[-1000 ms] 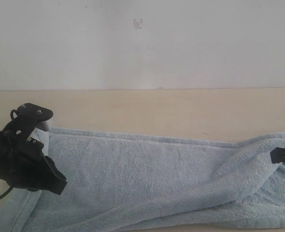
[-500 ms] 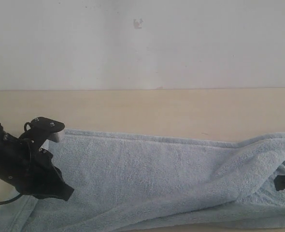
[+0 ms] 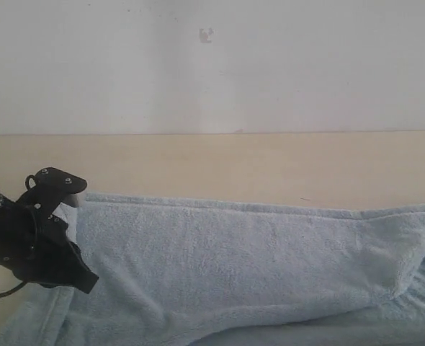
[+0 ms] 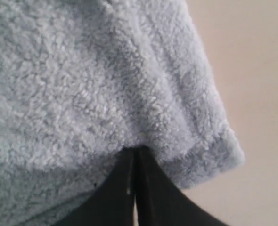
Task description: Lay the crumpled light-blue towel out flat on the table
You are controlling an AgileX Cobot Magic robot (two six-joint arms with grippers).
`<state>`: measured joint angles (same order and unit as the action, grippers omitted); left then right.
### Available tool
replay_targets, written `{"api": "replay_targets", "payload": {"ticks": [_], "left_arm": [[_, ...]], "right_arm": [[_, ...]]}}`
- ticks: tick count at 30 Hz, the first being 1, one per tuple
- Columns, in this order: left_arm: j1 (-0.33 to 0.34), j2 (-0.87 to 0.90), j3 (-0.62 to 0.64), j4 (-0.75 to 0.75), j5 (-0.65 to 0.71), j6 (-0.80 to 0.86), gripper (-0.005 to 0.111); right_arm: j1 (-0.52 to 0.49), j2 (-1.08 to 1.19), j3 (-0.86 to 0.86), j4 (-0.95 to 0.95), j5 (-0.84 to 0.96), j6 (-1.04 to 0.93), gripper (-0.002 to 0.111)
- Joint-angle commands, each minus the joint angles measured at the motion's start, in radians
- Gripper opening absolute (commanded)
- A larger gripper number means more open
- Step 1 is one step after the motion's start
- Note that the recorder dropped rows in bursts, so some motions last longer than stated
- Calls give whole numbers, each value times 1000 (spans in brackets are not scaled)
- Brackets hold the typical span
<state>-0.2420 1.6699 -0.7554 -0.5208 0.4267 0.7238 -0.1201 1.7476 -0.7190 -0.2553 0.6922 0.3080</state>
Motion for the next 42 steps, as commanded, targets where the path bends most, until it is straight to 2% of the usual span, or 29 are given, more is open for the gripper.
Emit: {"api": "replay_targets", "payload": {"ticks": [1,5,9,12,15,20,23,26,32,37,38,40,42], "left_arm": [[29,11,-7,6,-19,-11,4],[35,47,-22,-22,-21,3,4],[35,62,-95,-169,57,89,4],[35,62,-126,-349,106,229,4],[35,77,-122,-467,128,413,4],[35,165,-122,-432,119,446,4],[35,203,-131,-391,116,484,4],[35,214,-146,-327,116,467,4],[35,171,-175,-71,123,184,4],[66,133,-175,363,160,-334,4],[81,122,-175,529,188,-523,4],[98,94,-175,725,206,-724,4],[103,39,-175,841,206,-829,4]], "right_arm": [[-10,32,21,-214,102,178,0],[-10,28,16,-217,52,217,0],[-8,-22,-34,-95,-15,165,0],[-8,-73,-51,95,-90,56,0],[-8,-113,-51,376,-145,-159,0],[-8,-131,-51,866,-87,-642,0],[-8,-131,-51,1039,-29,-831,0],[-8,-131,-51,1133,-8,-909,0],[-8,-131,-51,1152,-8,-912,0],[-8,-131,-51,1206,32,-912,0],[-8,-131,-51,1218,52,-917,0],[-8,-131,-51,1233,67,-933,0],[-8,-131,-51,1237,67,-936,0]]}}
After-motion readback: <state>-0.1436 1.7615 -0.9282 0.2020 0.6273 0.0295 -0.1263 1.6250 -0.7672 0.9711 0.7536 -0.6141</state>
